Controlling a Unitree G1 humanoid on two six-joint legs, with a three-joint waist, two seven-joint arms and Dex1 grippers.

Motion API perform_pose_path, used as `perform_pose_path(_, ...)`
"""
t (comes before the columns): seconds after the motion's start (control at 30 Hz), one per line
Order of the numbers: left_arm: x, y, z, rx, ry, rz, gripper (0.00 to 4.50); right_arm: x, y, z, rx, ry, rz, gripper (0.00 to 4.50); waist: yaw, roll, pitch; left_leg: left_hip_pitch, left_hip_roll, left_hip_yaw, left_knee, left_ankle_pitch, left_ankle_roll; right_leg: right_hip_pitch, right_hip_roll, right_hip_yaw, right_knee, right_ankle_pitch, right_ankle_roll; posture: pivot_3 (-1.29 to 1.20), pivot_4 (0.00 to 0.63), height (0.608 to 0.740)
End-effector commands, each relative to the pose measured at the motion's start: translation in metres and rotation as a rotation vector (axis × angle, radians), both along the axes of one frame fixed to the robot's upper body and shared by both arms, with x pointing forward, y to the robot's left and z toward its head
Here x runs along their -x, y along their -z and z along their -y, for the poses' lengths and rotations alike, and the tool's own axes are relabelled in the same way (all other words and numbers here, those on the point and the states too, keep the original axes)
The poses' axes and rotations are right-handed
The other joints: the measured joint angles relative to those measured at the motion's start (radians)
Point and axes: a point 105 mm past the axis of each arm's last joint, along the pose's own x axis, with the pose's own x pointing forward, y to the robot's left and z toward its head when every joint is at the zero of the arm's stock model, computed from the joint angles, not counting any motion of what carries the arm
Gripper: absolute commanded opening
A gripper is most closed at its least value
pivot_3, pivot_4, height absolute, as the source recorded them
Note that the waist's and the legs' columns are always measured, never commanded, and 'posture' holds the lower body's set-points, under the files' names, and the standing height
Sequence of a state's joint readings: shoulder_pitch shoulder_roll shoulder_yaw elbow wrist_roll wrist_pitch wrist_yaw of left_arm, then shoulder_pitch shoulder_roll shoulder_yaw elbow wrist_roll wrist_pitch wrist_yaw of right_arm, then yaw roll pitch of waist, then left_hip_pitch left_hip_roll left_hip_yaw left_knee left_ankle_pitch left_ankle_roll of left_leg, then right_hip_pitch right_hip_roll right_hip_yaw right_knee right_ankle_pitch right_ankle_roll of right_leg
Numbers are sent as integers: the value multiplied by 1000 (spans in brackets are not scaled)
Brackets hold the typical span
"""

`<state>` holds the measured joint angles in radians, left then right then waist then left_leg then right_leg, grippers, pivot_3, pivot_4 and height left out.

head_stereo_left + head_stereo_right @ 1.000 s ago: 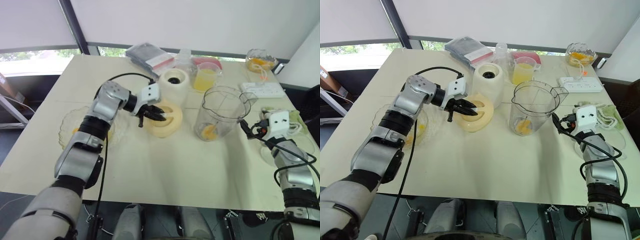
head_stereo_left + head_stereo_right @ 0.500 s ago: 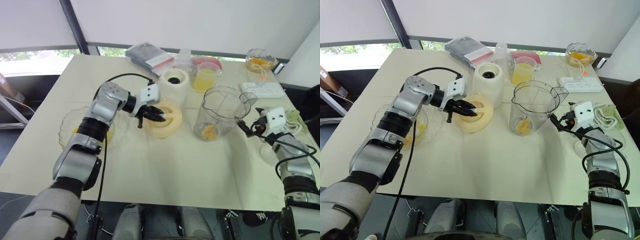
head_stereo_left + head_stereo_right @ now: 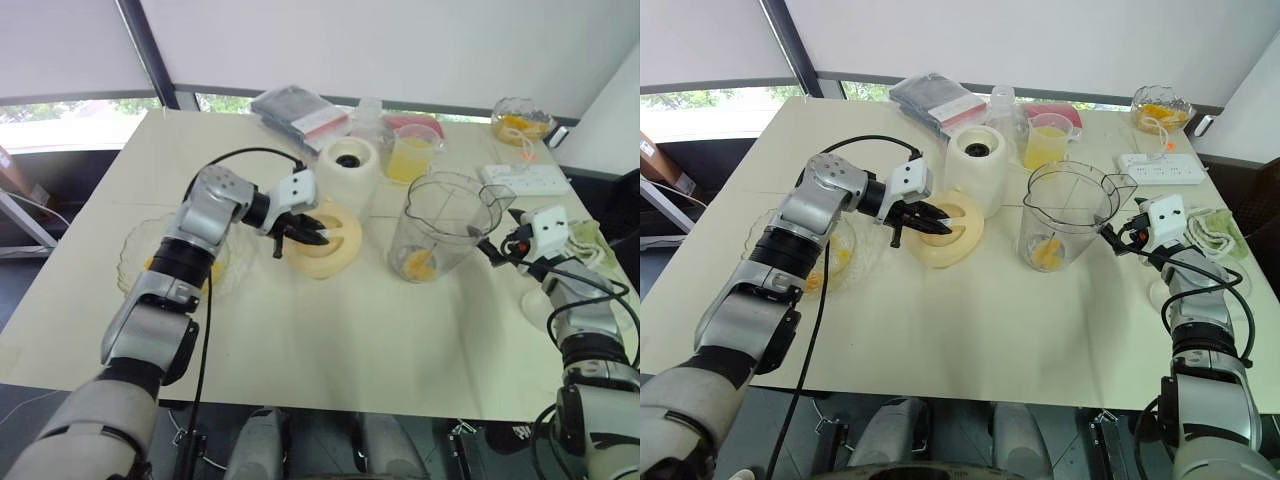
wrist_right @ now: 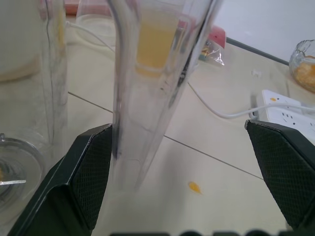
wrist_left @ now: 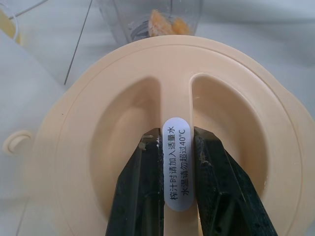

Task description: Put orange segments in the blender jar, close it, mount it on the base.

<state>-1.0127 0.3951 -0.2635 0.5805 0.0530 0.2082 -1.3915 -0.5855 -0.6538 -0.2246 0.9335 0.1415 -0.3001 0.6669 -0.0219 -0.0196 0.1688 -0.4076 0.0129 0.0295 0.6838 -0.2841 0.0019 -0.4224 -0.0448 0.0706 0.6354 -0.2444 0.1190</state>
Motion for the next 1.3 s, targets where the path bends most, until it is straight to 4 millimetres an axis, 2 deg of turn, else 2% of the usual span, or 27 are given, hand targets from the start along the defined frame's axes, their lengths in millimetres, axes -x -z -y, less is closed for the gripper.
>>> perform_pose_path(0.03,2,-9,3,9,21,38,257,-4,-20,7,26,12,53,4478,0,0,0,0,0,0,0,0,0,0,0,0,0,0,0,0,150,740)
perform_pose_path(0.2,3,-9,4,12,20,45,257,-7,-19,10,24,27,43,4478,-1,0,0,0,0,0,0,0,0,0,0,0,0,0,0,0,150,740)
perform_pose_path(0.23,3,-9,4,13,19,45,257,-8,-19,11,23,30,42,3927,-1,0,0,0,0,0,0,0,0,0,0,0,0,0,0,0,150,740)
perform_pose_path(0.27,3,-9,3,14,18,46,257,-8,-19,11,22,34,42,3633,0,0,0,0,0,0,0,0,0,0,0,0,0,0,0,0,150,740)
perform_pose_path(0.4,3,-8,2,14,14,48,257,-9,-19,11,13,39,47,1612,1,1,0,0,0,1,0,0,0,0,-1,0,0,0,0,0,150,740)
perform_pose_path(0.43,3,-8,2,14,13,50,257,-9,-19,11,11,39,48,1189,0,2,0,0,0,0,0,0,0,0,-1,0,0,0,0,0,150,740)
perform_pose_path(0.47,3,-8,2,14,12,51,257,-9,-19,11,10,37,48,957,2,2,0,0,0,0,0,0,0,0,-1,1,0,1,1,0,150,740)
perform_pose_path(0.67,4,-8,1,17,12,50,257,-4,-18,4,-30,25,90,831,3,2,0,2,-1,1,1,1,-2,5,-2,0,-2,2,2,0,150,740)
perform_pose_path(0.83,2,-9,2,22,7,52,257,8,-23,-9,-165,54,165,831,1,2,0,2,0,-2,0,1,-2,4,-1,0,-2,2,3,0,150,740)
perform_pose_path(0.97,-2,-11,3,29,-1,58,257,29,-32,-32,-322,109,227,831,0,2,0,1,0,-2,-1,1,-2,1,-1,0,1,2,2,0,150,740)
perform_pose_path(1.1,-6,-16,1,35,-11,65,257,53,-43,-66,-481,154,251,831,2,7,2,-1,0,-1,0,1,-2,-5,-1,2,8,1,2,0,150,740)
perform_pose_path(1.3,-10,-18,-3,32,-15,70,257,71,-54,-91,-494,193,240,831,2,6,2,0,-1,-2,1,2,-3,-6,0,2,11,1,2,0,150,740)
